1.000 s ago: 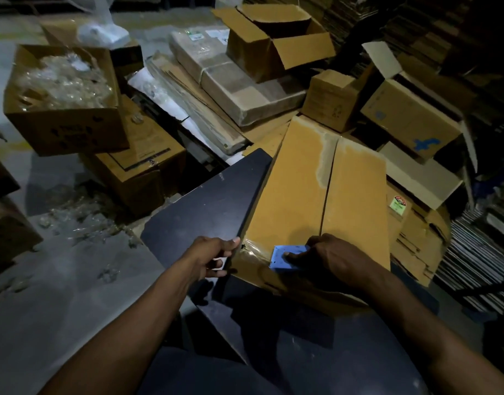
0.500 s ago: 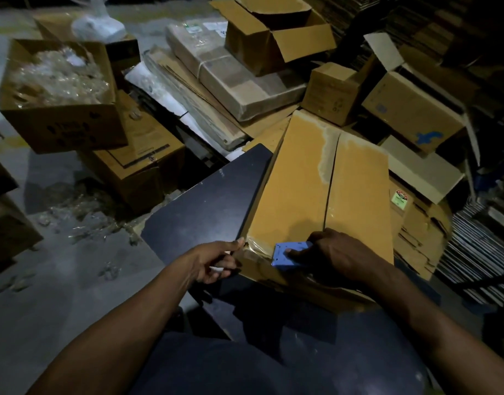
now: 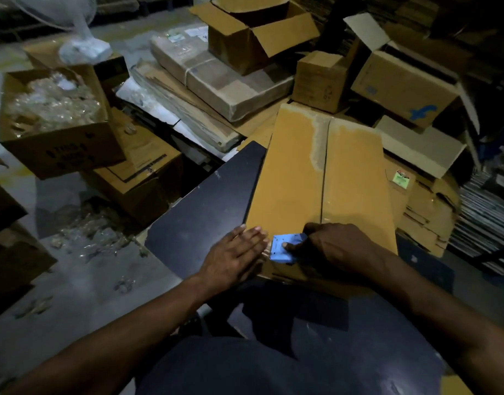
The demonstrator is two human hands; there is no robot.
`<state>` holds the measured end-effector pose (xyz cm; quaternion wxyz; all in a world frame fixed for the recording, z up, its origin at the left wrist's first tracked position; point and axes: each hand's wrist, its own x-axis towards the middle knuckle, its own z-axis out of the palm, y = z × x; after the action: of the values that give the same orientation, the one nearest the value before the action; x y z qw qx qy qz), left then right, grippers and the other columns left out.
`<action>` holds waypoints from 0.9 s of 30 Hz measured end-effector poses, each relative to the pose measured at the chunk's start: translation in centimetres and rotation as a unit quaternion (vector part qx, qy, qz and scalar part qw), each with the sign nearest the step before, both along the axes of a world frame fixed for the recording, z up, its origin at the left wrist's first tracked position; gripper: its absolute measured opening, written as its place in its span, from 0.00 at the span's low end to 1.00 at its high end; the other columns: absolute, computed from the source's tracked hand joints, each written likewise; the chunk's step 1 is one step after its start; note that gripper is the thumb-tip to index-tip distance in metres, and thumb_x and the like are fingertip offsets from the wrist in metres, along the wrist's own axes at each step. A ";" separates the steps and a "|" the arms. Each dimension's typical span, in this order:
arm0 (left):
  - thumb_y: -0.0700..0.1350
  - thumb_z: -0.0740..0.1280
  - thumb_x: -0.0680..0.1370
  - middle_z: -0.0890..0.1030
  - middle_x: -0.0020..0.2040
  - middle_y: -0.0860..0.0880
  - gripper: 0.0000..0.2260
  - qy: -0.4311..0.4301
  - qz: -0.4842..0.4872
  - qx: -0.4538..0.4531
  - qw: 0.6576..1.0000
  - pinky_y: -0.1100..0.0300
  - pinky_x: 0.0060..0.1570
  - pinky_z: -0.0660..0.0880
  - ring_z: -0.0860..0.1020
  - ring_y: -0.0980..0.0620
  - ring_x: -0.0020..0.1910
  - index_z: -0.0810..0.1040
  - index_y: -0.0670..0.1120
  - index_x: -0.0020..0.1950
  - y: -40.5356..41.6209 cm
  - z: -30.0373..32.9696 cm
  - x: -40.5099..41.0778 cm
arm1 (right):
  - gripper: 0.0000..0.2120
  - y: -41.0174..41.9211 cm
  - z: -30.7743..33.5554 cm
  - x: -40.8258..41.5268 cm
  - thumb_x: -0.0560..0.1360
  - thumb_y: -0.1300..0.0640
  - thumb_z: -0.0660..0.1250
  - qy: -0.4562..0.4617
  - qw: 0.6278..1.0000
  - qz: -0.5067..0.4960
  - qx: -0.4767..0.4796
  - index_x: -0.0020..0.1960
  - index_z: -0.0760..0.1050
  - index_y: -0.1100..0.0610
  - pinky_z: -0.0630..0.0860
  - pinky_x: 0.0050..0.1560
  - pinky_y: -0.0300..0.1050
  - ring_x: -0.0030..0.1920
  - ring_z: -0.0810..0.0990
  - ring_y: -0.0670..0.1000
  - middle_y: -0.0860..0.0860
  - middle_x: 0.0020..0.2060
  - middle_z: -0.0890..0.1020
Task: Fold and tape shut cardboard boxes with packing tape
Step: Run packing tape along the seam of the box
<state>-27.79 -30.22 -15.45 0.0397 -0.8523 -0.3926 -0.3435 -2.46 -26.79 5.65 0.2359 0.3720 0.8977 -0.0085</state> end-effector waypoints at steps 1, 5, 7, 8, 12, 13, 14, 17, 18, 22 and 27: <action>0.45 0.72 0.85 0.78 0.78 0.43 0.20 -0.008 0.003 0.007 1.000 0.38 0.74 0.73 0.74 0.44 0.80 0.80 0.40 0.76 0.4 -0.7 -0.2 | 0.22 -0.1 0.1 0.0 0.85 0.40 0.55 -0.001 1.000 0.006 0.004 0.79 0.65 0.31 0.77 0.42 0.53 0.54 0.82 0.56 0.48 0.56 0.74; 0.37 0.72 0.82 0.76 0.79 0.44 0.23 -0.045 -0.005 0.015 0.999 0.38 0.74 0.74 0.74 0.46 0.80 0.78 0.41 0.78 0.3 -0.6 -0.2 | 0.24 -0.8 0.1 -0.1 0.84 0.44 0.61 0.002 1.000 0.004 0.014 0.79 0.64 0.30 0.81 0.41 0.53 0.53 0.83 0.57 0.48 0.57 0.75; 0.36 0.74 0.80 0.75 0.80 0.44 0.26 -0.041 -0.011 0.028 0.999 0.38 0.74 0.74 0.73 0.46 0.80 0.77 0.41 0.79 0.2 -0.6 -0.5 | 0.24 -1.0 0.3 -0.1 0.84 0.47 0.64 -0.002 1.000 -0.007 0.007 0.78 0.67 0.33 0.78 0.37 0.52 0.52 0.83 0.58 0.49 0.56 0.75; 0.36 0.74 0.80 0.75 0.80 0.44 0.26 -0.041 -0.015 0.031 0.999 0.38 0.74 0.74 0.73 0.46 0.80 0.77 0.41 0.79 0.2 -0.4 -0.6 | 0.23 -1.1 0.5 -0.1 0.84 0.48 0.65 -0.003 1.000 -0.018 -0.001 0.77 0.69 0.35 0.77 0.37 0.52 0.52 0.83 0.59 0.49 0.55 0.74; 0.42 0.65 0.88 0.76 0.79 0.44 0.18 -0.036 -0.035 0.031 0.998 0.38 0.73 0.75 0.74 0.46 0.79 0.78 0.41 0.78 0.3 0.3 -0.8 | 0.19 -1.4 1.6 1.0 0.84 0.44 0.64 -0.009 0.998 -0.044 -0.039 0.74 0.71 0.35 0.78 0.37 0.53 0.51 0.82 0.58 0.48 0.53 0.73; 0.42 0.66 0.88 0.76 0.80 0.44 0.18 -0.033 -0.041 0.030 0.998 0.37 0.73 0.75 0.74 0.46 0.80 0.77 0.41 0.79 0.3 0.4 -1.0 | 0.20 -1.5 1.8 1.2 0.84 0.44 0.64 -0.016 0.998 -0.043 -0.046 0.75 0.70 0.34 0.76 0.37 0.52 0.51 0.81 0.57 0.48 0.53 0.72; 0.41 0.67 0.87 0.75 0.80 0.44 0.19 -0.027 -0.046 0.030 0.998 0.36 0.73 0.74 0.73 0.45 0.81 0.76 0.41 0.79 0.4 0.4 -1.2 | 0.20 -1.6 2.1 1.3 0.85 0.44 0.64 -0.018 0.997 -0.049 -0.050 0.75 0.70 0.36 0.75 0.37 0.52 0.52 0.81 0.57 0.48 0.53 0.72; 0.37 0.71 0.84 0.74 0.81 0.45 0.24 -0.010 -0.057 0.031 0.998 0.33 0.74 0.72 0.71 0.45 0.82 0.75 0.42 0.80 0.6 0.5 -1.7 | 0.18 -1.8 3.2 0.9 0.85 0.41 0.62 -0.018 0.995 -0.073 -0.066 0.73 0.76 0.42 0.78 0.44 0.53 0.57 0.81 0.58 0.47 0.52 0.72; 0.37 0.72 0.83 0.74 0.81 0.45 0.24 -0.011 -0.059 0.029 0.998 0.32 0.75 0.71 0.72 0.46 0.82 0.76 0.42 0.80 0.7 0.7 -1.8 | 0.18 -1.8 3.7 0.6 0.85 0.40 0.62 -0.020 0.994 -0.077 -0.073 0.72 0.77 0.44 0.80 0.47 0.54 0.57 0.82 0.58 0.47 0.52 0.73; 0.38 0.73 0.83 0.74 0.81 0.46 0.24 -0.001 -0.064 0.020 0.998 0.31 0.75 0.71 0.72 0.46 0.82 0.76 0.44 0.80 0.8 0.9 -2.3 | 0.18 -1.9 5.3 1.3 0.84 0.39 0.63 -0.048 0.991 -0.096 -0.076 0.64 0.81 0.48 0.83 0.50 0.55 0.55 0.84 0.57 0.50 0.54 0.83; 0.37 0.74 0.83 0.72 0.83 0.47 0.27 0.009 -0.059 -0.016 0.998 0.29 0.77 0.67 0.69 0.46 0.83 0.74 0.45 0.82 0.8 0.8 -2.4 | 0.28 -2.8 6.1 4.6 0.82 0.27 0.53 -0.102 0.985 -0.126 -0.067 0.67 0.79 0.41 0.81 0.55 0.55 0.56 0.84 0.54 0.46 0.55 0.83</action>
<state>-30.22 -29.47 -14.69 0.0094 -0.8777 -0.3466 -0.3309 2.10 -29.57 11.78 0.3475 0.4642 0.8125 -0.0601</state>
